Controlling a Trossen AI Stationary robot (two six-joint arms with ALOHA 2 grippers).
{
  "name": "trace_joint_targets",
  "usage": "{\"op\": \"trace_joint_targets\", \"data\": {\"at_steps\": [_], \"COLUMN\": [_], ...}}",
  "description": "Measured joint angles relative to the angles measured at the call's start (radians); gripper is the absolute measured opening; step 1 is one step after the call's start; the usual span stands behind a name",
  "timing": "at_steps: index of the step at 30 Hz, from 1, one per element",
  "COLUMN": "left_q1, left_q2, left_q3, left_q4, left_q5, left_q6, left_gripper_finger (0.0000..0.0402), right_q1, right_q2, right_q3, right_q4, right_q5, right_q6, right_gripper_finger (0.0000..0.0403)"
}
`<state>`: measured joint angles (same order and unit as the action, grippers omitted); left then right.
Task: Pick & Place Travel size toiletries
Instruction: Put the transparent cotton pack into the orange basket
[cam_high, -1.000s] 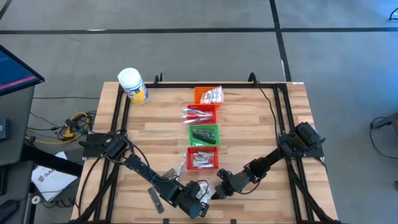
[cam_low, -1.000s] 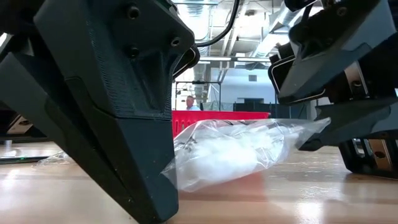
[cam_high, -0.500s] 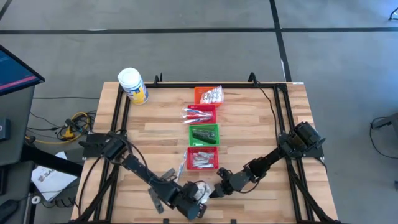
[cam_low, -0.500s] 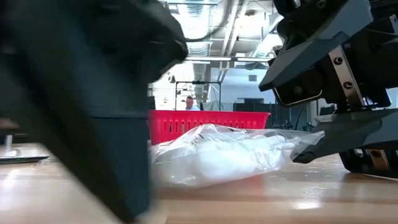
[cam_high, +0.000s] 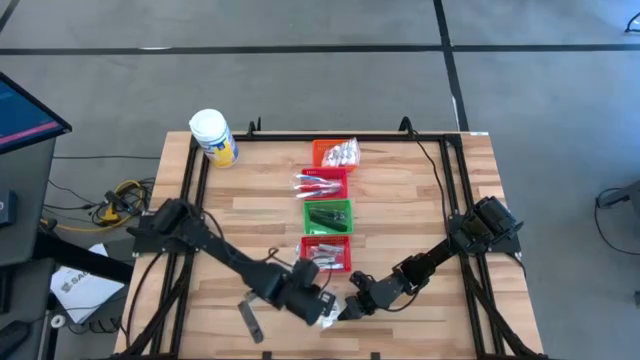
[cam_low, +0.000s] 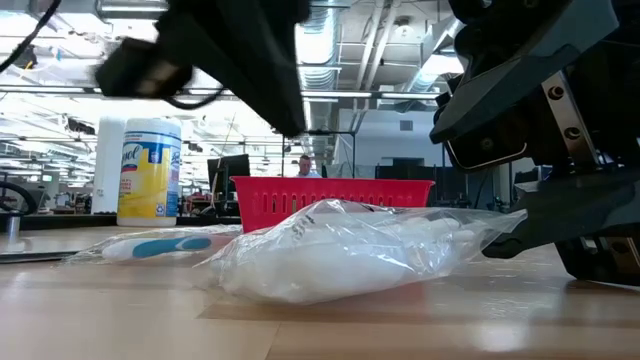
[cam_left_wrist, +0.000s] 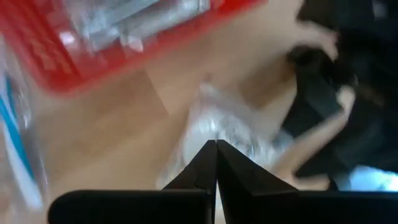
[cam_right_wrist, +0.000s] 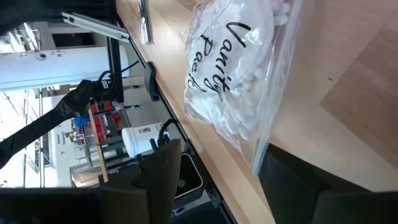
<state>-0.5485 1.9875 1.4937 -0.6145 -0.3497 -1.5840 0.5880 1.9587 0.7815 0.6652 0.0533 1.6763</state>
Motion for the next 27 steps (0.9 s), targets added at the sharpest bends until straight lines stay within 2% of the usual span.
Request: {"op": "trace_joint_targets", "data": {"at_steps": [9, 20, 27], "left_q1": [0.026, 0.023, 0.037], "left_q2": [0.011, 0.089, 0.125], "left_q3": [0.0, 0.0, 0.001], "left_q4": [0.001, 0.016, 0.111], "left_q5": [-0.002, -0.013, -0.004], "left_q6": [0.014, 0.002, 0.037], "left_gripper_finger": [0.0001, 0.0001, 0.0001], "right_q1": [0.001, -0.002, -0.001], "right_q2": [0.0, 0.0, 0.0], "right_q3": [0.0, 0.0, 0.0], "right_q4": [-0.001, 0.001, -0.006], "right_q5": [0.0, 0.0, -0.001], "right_q6": [0.0, 0.0, 0.003], "right_gripper_finger": [0.0215, 0.0219, 0.022]}}
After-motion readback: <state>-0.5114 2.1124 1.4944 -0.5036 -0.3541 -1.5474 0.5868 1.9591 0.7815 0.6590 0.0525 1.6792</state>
